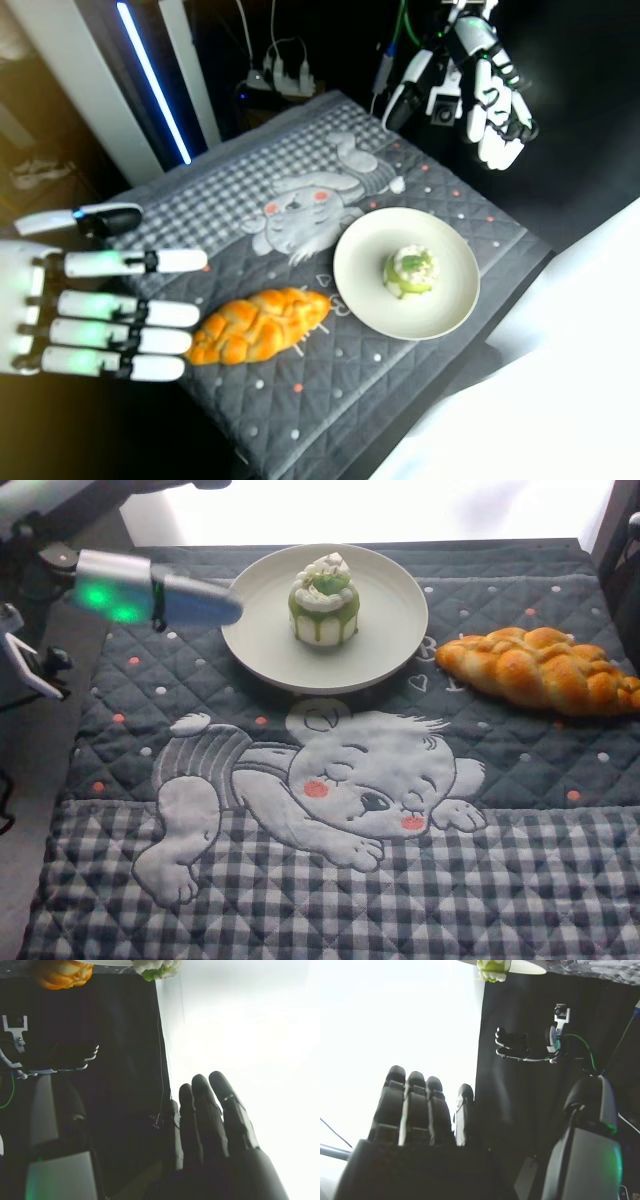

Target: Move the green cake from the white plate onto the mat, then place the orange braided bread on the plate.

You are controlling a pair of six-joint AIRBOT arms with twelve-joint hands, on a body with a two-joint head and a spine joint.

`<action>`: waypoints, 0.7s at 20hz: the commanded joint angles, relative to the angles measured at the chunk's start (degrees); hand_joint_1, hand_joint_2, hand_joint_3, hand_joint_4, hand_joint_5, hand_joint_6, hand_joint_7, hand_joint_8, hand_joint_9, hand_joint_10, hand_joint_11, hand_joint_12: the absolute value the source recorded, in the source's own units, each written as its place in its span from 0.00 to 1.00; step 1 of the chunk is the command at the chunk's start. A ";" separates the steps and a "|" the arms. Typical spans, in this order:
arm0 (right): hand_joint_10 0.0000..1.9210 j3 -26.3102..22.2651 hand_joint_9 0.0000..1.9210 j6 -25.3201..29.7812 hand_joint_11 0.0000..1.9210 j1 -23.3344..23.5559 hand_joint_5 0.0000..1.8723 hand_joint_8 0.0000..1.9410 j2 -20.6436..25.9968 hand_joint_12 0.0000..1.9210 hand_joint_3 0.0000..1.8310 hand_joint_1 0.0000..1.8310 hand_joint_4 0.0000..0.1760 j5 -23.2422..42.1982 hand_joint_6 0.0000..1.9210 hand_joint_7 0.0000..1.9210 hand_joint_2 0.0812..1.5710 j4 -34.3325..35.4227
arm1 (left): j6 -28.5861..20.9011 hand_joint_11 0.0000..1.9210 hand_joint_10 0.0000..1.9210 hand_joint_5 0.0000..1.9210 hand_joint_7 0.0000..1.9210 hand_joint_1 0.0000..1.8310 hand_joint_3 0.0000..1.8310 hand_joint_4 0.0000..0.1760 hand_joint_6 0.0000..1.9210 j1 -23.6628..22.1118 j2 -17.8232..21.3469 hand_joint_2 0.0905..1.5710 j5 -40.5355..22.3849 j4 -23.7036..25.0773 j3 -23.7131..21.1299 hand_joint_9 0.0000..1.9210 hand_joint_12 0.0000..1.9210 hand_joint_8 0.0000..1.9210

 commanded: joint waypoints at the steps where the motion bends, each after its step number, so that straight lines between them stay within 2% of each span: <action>1: 0.01 -0.02 0.07 0.49 0.01 0.70 0.14 0.01 0.55 0.20 0.00 0.35 0.42 6.57 0.00 0.10 0.43 2.59 | -0.14 0.03 0.01 0.14 0.21 0.43 0.00 0.28 0.00 -0.38 -0.03 0.54 -5.67 -1.98 0.32 0.22 0.39 0.01; 3: 0.01 -0.02 0.08 0.48 0.01 0.73 0.13 0.01 0.44 0.20 0.00 0.34 0.42 6.55 0.00 0.11 0.44 2.49 | -0.16 0.04 0.01 0.14 0.22 0.43 0.00 0.24 0.00 -0.92 -1.26 0.54 -3.96 -1.91 1.44 0.23 0.39 0.00; 4: 0.01 -0.01 0.08 0.48 0.02 0.73 0.14 0.01 0.36 0.21 0.00 0.35 0.40 6.54 0.00 0.11 0.44 2.39 | -0.17 0.07 0.00 0.15 0.23 0.40 0.00 0.35 0.00 -1.49 -1.88 0.52 -2.98 -1.51 2.04 0.24 0.34 0.00; 5: 0.01 0.00 0.08 0.47 0.02 0.74 0.14 0.00 0.25 0.21 0.01 0.34 0.37 6.54 0.00 0.11 0.46 2.37 | -0.19 0.09 0.00 0.15 0.25 0.39 0.00 0.32 0.00 -2.34 -2.46 0.47 -1.52 -0.95 2.67 0.26 0.23 0.00; 6: 0.01 0.01 0.08 0.46 0.01 0.74 0.14 0.00 0.16 0.20 0.01 0.34 0.36 6.54 0.00 0.11 0.46 2.37 | -0.33 0.10 0.00 0.14 0.25 0.39 0.00 0.36 0.00 -3.03 -2.89 0.48 -0.36 -0.41 3.22 0.26 0.17 0.00; 7: 0.00 0.02 0.07 0.42 0.02 0.74 0.14 0.00 0.05 0.16 0.00 0.35 0.41 6.54 0.00 0.10 0.45 2.37 | -0.96 0.12 0.00 0.13 0.25 0.39 0.00 0.38 0.00 -4.10 -3.51 0.49 1.35 0.65 4.05 0.26 0.13 0.00; 8: 0.00 0.02 0.07 0.38 0.02 0.75 0.14 0.00 -0.07 0.12 0.00 0.36 0.38 6.54 0.00 0.10 0.47 2.35 | -2.50 0.14 0.00 0.12 0.24 0.38 0.00 0.49 0.00 -5.26 -4.46 0.48 3.07 2.20 5.23 0.26 0.10 0.00; 9: 0.00 0.01 0.06 0.37 0.02 0.75 0.14 0.00 -0.17 0.11 0.00 0.36 0.36 6.55 0.00 0.09 0.47 2.35 | -4.99 0.15 0.00 0.11 0.24 0.37 0.00 0.56 0.00 -6.60 -5.84 0.47 5.30 4.68 7.20 0.26 0.09 0.00; 10: 0.00 0.01 0.06 0.36 0.02 0.76 0.14 0.00 -0.23 0.11 0.00 0.35 0.39 6.55 0.00 0.10 0.48 2.34 | -7.44 0.14 0.00 0.10 0.24 0.36 0.00 0.48 0.00 -7.70 -7.11 0.48 7.38 7.51 8.83 0.25 0.08 0.00; 13: 0.00 0.02 0.06 0.36 0.03 0.80 0.12 0.00 -0.54 0.11 0.01 0.34 0.48 6.55 0.00 0.10 0.51 2.14 | -12.55 0.16 0.00 0.09 0.23 0.39 0.00 0.43 0.00 -11.32 -10.78 0.48 13.96 16.17 13.12 0.25 0.06 0.00; 14: 0.00 0.02 0.06 0.35 0.02 0.82 0.13 0.00 -0.71 0.11 0.01 0.34 0.52 6.56 0.00 0.10 0.51 2.04 | -13.82 0.16 0.00 0.09 0.22 0.40 0.00 0.36 0.00 -12.34 -11.90 0.48 15.81 18.59 14.43 0.24 0.06 0.00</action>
